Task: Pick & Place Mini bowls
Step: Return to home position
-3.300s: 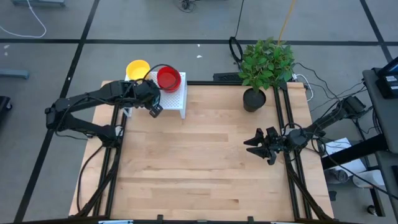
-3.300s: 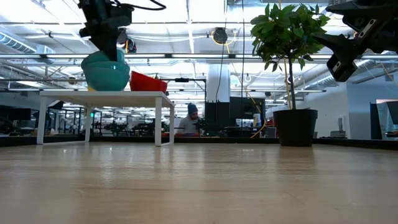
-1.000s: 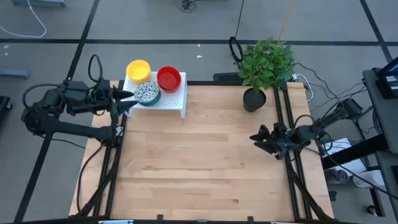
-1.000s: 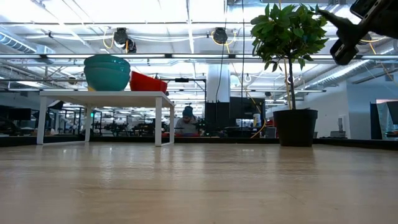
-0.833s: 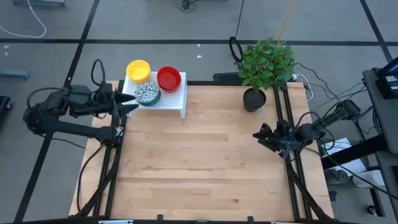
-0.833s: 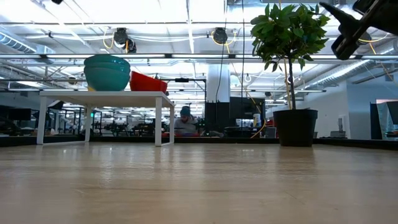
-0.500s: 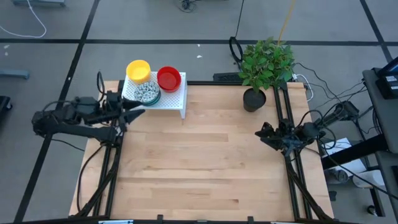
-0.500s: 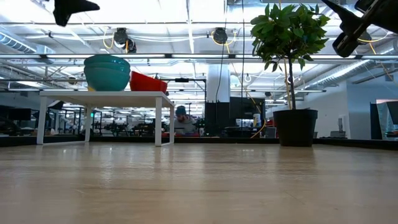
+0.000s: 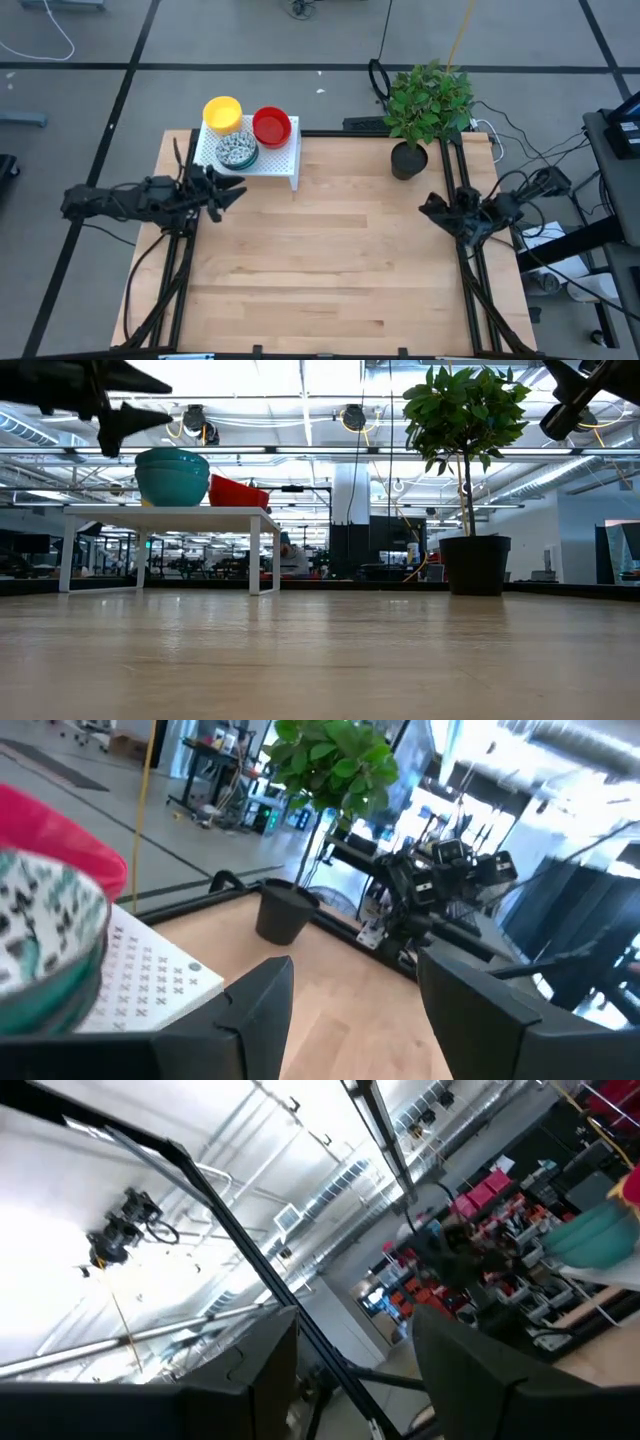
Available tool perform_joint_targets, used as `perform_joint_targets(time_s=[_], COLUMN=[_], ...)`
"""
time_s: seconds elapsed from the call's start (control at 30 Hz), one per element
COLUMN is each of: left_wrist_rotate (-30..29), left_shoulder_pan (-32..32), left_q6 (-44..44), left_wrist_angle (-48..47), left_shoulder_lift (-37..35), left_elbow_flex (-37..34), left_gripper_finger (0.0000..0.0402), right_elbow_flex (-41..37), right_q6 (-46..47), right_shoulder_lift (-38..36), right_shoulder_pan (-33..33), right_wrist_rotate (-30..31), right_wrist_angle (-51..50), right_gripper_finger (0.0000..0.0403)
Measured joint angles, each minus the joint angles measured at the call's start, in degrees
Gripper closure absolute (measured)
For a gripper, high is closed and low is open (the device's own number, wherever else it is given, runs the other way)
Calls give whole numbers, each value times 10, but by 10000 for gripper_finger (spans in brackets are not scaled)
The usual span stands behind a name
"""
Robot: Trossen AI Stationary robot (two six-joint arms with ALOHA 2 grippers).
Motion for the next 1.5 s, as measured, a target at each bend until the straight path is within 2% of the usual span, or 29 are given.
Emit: perform_joint_targets(time_s=[0.23,0.33,0.47,0.73,1.2,1.5], left_wrist_rotate=[0,-1,0,0,0,0], left_shoulder_pan=[0,0,0,0,0,0], left_q6=[-1,-7,6,44,43,43], left_wrist_angle=[205,252,234,209,192,192], left_shoulder_lift=[0,0,1,1,0,0], left_elbow_flex=[-127,-171,-168,-167,-167,-167], left_gripper_finger=[183,183,183,183,183,183], right_elbow_flex=[0,0,0,0,0,0], right_q6=[0,0,0,0,0,0], right_shoulder_lift=[-51,-75,-106,-108,-106,-107], right_shoulder_pan=[-3,-13,-32,-76,-216,-236], right_wrist_rotate=[0,0,0,0,0,0], right_wrist_angle=[-20,-33,-47,-54,-177,-212], right_gripper_finger=[218,218,218,218,218,218])
